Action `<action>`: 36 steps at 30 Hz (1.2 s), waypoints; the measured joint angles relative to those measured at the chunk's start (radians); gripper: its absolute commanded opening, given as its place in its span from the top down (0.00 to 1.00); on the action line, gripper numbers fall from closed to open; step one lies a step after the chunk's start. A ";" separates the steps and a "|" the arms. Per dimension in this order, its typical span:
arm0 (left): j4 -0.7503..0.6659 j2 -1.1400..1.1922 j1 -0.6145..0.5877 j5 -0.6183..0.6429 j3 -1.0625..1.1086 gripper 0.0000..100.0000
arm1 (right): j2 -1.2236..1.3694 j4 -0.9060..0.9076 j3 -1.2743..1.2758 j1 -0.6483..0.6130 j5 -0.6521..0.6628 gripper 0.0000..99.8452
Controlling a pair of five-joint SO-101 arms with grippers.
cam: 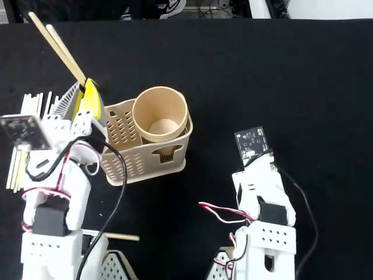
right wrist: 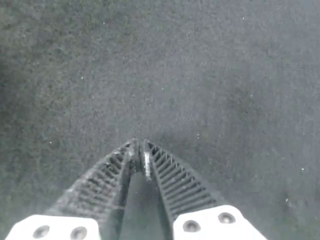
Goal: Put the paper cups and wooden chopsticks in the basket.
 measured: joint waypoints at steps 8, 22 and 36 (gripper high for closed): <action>0.092 0.003 -0.011 0.041 0.037 0.75 | 0.000 0.000 0.000 0.000 0.000 0.99; 0.861 0.002 -0.516 0.069 -0.387 0.75 | 0.000 0.000 0.000 0.000 0.000 0.99; 0.891 0.477 -1.042 -0.138 -0.071 0.75 | 0.000 0.000 0.000 0.000 0.000 0.99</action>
